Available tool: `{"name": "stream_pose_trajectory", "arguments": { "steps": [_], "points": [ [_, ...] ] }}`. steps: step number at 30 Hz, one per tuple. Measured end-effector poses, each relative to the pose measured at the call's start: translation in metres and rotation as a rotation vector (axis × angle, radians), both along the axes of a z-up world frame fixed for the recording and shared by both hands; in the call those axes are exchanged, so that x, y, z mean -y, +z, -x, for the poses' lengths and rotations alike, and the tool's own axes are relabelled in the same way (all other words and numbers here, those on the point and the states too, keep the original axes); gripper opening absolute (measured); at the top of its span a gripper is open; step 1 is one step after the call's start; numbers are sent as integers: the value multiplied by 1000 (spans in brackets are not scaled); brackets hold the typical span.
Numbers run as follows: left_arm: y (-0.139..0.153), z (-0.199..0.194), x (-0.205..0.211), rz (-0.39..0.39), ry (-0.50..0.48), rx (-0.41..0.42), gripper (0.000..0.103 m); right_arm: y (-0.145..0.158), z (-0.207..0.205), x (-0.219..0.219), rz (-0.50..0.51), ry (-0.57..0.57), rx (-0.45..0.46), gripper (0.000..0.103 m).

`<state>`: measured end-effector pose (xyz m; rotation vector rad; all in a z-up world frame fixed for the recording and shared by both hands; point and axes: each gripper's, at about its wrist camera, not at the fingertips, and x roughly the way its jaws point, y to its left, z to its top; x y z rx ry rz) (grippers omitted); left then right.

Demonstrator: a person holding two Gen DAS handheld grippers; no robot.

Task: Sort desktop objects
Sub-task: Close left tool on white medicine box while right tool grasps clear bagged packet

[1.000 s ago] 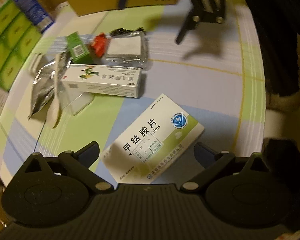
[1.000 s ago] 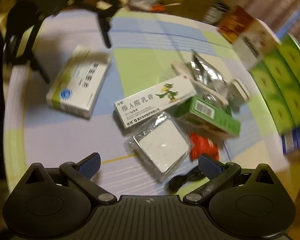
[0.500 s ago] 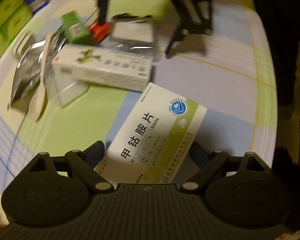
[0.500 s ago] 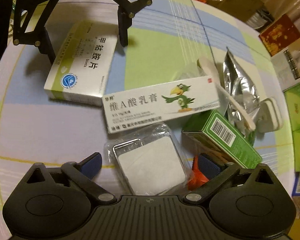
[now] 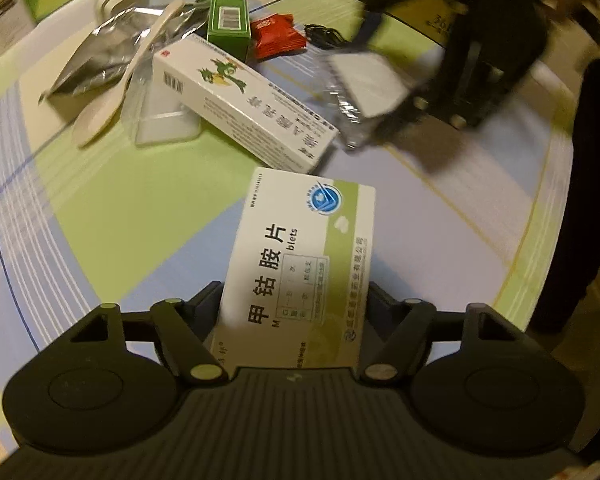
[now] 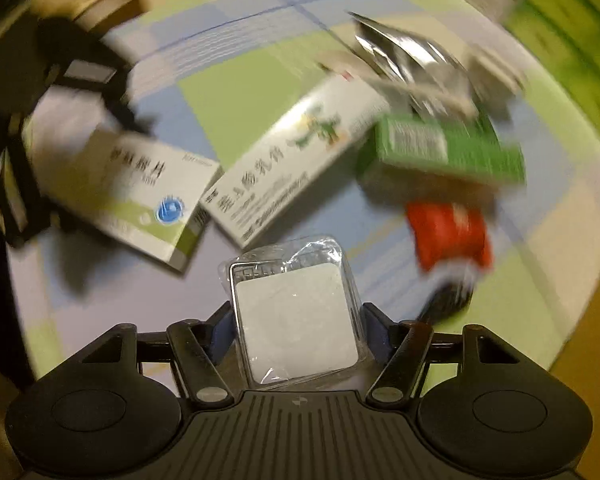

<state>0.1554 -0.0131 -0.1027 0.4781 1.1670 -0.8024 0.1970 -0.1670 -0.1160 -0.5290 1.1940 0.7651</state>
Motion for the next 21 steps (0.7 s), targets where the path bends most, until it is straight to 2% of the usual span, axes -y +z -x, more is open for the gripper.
{"name": "stream_pose_trajectory", "arguments": {
  "steps": [4, 6, 8, 12, 13, 15, 17, 21],
  "points": [
    [-2, 18, 11, 11, 56, -8, 71, 2, 15, 12, -68, -139, -8, 63],
    [-5, 25, 17, 12, 73, 3, 70, -5, 37, 17, -81, -146, 17, 65],
    [-8, 32, 23, 9, 82, 29, 70, -8, 46, 18, -83, -144, 51, 73],
    [-10, 44, 29, 16, 103, 71, 70, -17, 52, 19, -116, -171, 80, 75],
    [-9, 46, 30, 19, 110, 76, 70, -14, 70, 28, -124, -181, 83, 75],
    [-9, 47, 29, 27, 120, 82, 70, -14, 74, 37, -143, -203, 90, 74],
    [-9, 47, 29, 33, 124, 87, 70, -12, 76, 40, -160, -226, 100, 60],
    [-9, 47, 31, 20, 146, 93, 69, -8, 82, 46, -162, -293, 137, 58]
  ]
}}
